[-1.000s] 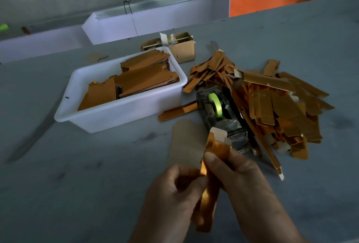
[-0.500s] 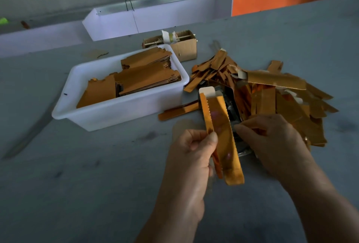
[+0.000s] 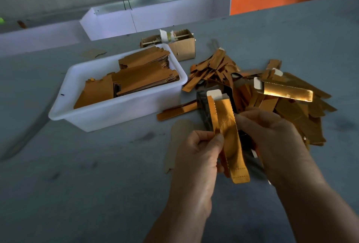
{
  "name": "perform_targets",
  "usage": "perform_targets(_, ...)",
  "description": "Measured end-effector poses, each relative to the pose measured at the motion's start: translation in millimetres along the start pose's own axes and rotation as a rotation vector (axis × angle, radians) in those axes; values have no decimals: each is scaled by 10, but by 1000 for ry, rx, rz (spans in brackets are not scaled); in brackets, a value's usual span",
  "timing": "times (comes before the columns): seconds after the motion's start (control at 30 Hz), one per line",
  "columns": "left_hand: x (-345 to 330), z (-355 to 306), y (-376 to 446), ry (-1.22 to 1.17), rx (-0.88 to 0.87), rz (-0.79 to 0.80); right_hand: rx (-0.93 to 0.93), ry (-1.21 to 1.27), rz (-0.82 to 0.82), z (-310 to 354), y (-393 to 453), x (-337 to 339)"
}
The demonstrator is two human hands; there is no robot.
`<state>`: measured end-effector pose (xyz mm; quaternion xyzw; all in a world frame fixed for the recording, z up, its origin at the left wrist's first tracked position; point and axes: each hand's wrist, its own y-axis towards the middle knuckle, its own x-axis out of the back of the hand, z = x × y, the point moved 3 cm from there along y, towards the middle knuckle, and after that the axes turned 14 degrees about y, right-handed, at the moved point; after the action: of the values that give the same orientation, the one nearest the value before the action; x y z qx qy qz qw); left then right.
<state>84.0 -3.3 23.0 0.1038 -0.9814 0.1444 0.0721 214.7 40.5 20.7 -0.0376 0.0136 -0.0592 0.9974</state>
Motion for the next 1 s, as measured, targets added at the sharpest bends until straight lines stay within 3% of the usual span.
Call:
perform_targets(0.3, 13, 34, 28, -81, 0, 50, 133, -372, -124, -92, -182, 100)
perform_targets(0.63, -29, -89, 103, 147, -117, 66, 263, -332, -143, -113, -244, 39)
perform_targets(0.8, -23, -103, 103, 232, -126, 39, 431, -667, -186, -30, -282, -7)
perform_targets(0.9, -11, -151, 131, 189, -69, 90, 461, -581, -135, 127, -311, 122)
perform_targets(1.0, -3, -185, 138, 55, 3, 145, 296, -193, 73, 228, -314, 269)
